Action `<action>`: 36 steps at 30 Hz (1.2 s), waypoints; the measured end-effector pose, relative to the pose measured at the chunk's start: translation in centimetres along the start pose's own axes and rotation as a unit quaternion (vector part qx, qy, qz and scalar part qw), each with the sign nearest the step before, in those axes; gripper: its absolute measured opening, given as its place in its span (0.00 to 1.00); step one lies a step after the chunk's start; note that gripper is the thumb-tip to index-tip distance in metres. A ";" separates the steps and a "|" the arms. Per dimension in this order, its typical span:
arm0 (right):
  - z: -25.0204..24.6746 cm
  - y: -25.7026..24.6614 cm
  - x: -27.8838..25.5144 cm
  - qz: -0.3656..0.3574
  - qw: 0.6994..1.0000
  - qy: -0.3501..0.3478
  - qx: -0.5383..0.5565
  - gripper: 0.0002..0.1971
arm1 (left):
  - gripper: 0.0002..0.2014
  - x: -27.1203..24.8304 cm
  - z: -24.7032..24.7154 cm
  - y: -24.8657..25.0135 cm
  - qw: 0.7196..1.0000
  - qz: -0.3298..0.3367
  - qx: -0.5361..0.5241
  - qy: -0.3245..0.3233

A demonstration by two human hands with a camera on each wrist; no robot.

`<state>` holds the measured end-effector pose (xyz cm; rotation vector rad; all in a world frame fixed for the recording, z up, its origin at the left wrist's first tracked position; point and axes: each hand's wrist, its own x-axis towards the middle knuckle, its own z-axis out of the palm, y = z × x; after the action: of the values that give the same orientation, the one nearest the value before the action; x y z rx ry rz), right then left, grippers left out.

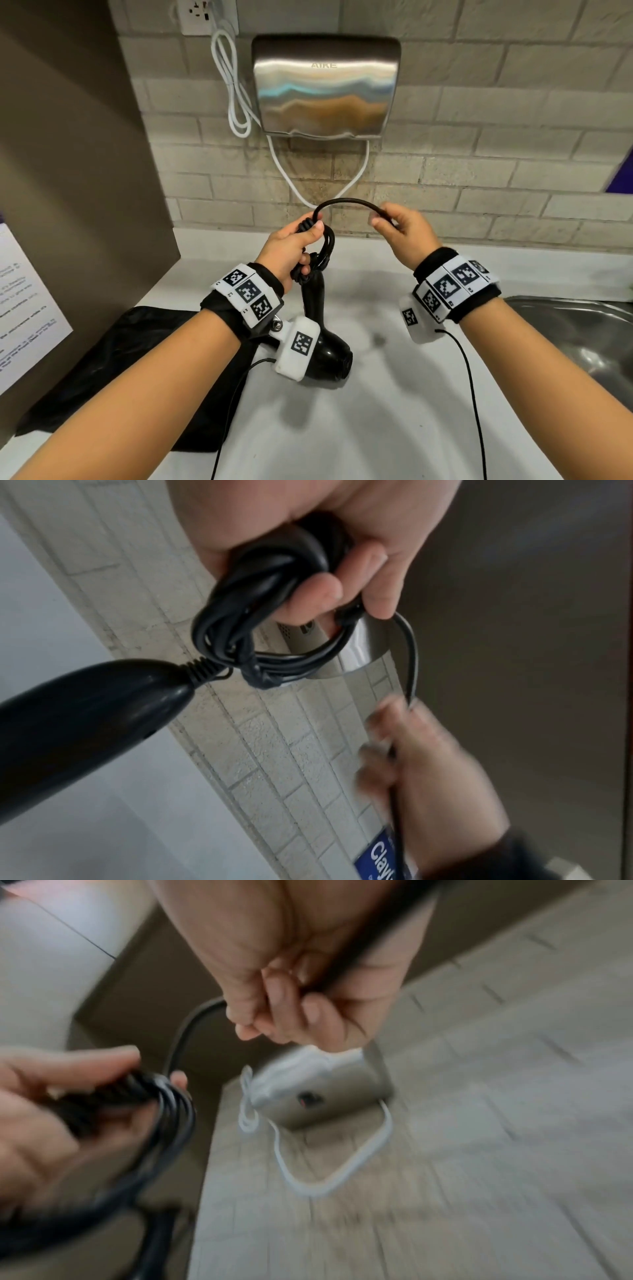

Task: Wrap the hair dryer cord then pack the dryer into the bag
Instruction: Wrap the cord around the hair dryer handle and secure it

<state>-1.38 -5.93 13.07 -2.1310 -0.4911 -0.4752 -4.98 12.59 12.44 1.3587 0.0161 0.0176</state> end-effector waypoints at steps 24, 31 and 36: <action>4.3 12.7 -5.6 0.178 0.971 -0.080 -0.140 0.11 | 0.04 1.4 -0.6 0.0 0.998 -0.029 -0.062 0.003; 4.2 7.1 -4.6 0.101 0.993 -0.053 -0.020 0.01 | 0.02 1.5 -0.7 -0.1 0.998 -0.021 -0.062 0.024; 4.1 1.2 -4.1 -0.017 0.972 0.025 0.235 0.10 | 0.02 1.5 -0.5 -0.2 0.998 -0.026 -0.054 0.024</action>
<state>-3.59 -3.88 7.95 -1.6540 -0.5508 -0.3855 -3.44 13.08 12.10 1.2500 0.0896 0.0083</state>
